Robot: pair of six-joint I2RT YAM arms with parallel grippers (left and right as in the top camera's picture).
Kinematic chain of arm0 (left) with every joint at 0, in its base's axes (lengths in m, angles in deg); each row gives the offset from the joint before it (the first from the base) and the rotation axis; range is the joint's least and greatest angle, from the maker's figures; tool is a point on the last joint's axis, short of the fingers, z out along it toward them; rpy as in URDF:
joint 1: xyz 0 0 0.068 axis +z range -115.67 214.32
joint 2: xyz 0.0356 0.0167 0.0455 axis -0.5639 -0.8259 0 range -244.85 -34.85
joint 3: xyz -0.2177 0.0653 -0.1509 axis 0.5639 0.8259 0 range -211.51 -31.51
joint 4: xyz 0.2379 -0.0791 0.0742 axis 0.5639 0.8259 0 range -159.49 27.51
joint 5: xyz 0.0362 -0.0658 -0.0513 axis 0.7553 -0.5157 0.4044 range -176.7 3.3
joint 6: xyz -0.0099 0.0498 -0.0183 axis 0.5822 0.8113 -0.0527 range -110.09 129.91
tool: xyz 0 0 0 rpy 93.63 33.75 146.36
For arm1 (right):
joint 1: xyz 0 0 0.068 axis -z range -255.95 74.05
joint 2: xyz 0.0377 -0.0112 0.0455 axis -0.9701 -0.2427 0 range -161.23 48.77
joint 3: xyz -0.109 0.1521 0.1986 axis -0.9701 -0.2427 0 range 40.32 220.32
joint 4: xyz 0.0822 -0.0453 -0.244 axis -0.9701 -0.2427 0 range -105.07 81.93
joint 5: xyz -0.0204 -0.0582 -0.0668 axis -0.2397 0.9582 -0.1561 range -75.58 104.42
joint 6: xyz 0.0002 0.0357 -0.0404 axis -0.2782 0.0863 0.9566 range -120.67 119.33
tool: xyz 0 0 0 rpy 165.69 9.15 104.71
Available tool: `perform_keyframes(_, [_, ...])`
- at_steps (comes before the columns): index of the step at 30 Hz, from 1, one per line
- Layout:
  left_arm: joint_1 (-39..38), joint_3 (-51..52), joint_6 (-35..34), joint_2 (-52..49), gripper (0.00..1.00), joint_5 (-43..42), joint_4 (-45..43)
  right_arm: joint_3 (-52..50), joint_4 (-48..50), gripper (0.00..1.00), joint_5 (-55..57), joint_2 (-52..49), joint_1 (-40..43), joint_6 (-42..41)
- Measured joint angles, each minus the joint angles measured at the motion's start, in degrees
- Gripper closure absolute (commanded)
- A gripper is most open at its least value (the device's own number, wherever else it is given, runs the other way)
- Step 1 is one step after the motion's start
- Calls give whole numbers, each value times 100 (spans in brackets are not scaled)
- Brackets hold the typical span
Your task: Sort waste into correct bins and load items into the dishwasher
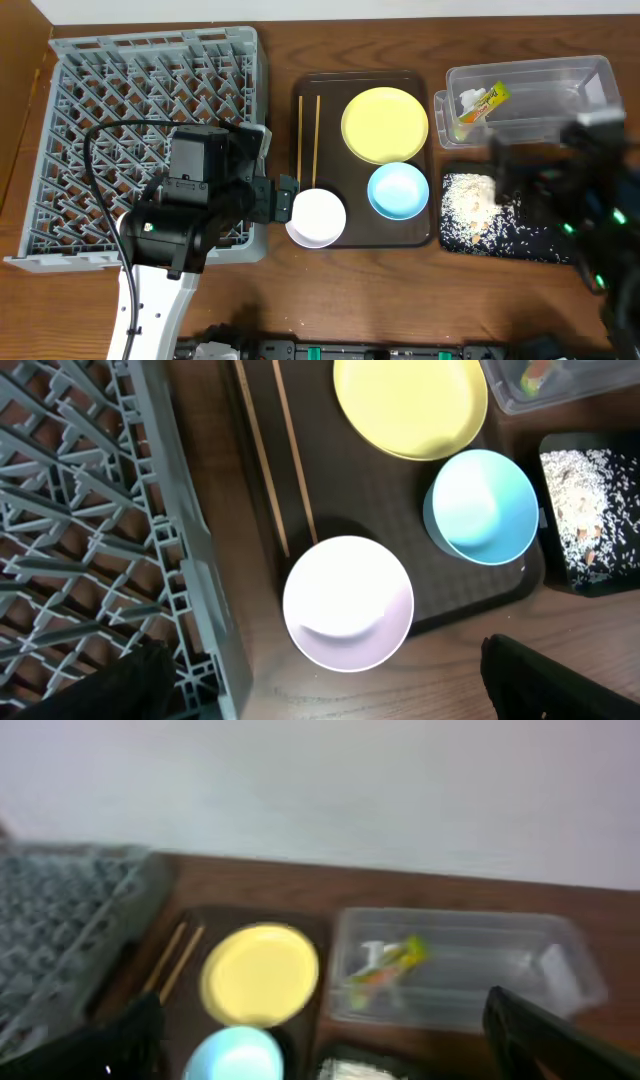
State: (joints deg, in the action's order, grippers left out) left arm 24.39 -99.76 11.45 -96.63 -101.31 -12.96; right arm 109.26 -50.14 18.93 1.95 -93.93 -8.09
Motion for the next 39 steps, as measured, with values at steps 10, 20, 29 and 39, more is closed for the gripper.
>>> perform_keyframes(10, [0,0,2,0,2,0,-2,-2308,457,1,39,1976,968,70])
perform_keyframes(20, [0,-4,0,0,2,0,-2,-5302,2516,1,20,3934,1154,74])
perform_keyframes(29, [0,-4,0,0,2,0,-2,-6732,4122,1,24,4612,1207,74])
perform_keyframes(39, [0,-4,0,0,2,0,-2,-6854,3847,1,22,4614,1207,74])
